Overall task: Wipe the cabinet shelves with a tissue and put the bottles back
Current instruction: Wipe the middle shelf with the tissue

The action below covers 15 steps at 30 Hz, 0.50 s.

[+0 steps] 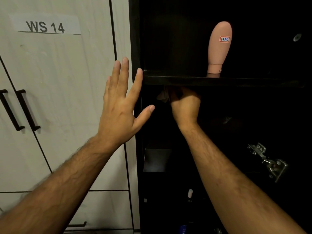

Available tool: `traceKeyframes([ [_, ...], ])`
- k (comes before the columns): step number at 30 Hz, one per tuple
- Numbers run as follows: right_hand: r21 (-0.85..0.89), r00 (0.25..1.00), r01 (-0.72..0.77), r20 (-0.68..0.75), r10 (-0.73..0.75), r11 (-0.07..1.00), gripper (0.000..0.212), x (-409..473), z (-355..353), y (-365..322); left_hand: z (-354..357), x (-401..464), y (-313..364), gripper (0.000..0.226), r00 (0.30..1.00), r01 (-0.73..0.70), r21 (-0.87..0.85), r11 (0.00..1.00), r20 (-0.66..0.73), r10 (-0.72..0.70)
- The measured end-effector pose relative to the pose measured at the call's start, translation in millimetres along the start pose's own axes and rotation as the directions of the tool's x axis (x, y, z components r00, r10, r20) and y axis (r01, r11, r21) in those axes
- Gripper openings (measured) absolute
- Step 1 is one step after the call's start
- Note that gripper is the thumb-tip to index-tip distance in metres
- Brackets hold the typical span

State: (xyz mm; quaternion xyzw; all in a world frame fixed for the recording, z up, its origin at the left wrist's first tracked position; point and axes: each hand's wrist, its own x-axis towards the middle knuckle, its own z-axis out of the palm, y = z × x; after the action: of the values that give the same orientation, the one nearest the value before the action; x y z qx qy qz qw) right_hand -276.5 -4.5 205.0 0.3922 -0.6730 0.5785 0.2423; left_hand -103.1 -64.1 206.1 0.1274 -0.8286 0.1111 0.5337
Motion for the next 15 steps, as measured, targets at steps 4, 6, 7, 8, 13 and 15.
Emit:
traceKeyframes([
  [4,-0.112,0.971,0.196,0.159,-0.177,0.974,0.011,-6.9,-6.8,10.5,1.8,4.6,4.4,0.078,0.999,0.026,-0.018,1.0,-0.019,-0.026],
  [6,-0.129,0.915,0.263,0.349,-0.204,0.956,0.008,-31.5,-9.8,30.6,2.6,4.4,4.8,0.077,0.999,0.034,-0.024,0.999,-0.026,-0.035],
  [7,-0.164,0.869,0.293,0.457,-0.191,0.942,0.009,-48.9,-11.4,42.3,3.0,4.4,5.4,0.077,0.999,0.038,-0.025,0.999,-0.027,-0.039],
  [8,-0.219,0.816,0.33,0.555,-0.161,0.918,0.011,-66.6,-13.0,53.6,3.4,4.5,6.5,0.078,0.999,0.042,-0.025,0.999,-0.027,-0.042],
  [13,-0.331,0.859,0.293,0.504,-0.095,0.897,0.014,-74.8,-10.5,62.4,7.2,9.9,15.1,0.077,0.998,0.033,-0.04,0.999,-0.053,-0.035],
  [15,-0.202,0.934,0.172,0.344,-0.095,0.964,0.01,-49.4,-12.3,47.8,7.8,11.9,16.8,0.077,0.996,0.037,-0.034,0.999,-0.085,-0.04],
])
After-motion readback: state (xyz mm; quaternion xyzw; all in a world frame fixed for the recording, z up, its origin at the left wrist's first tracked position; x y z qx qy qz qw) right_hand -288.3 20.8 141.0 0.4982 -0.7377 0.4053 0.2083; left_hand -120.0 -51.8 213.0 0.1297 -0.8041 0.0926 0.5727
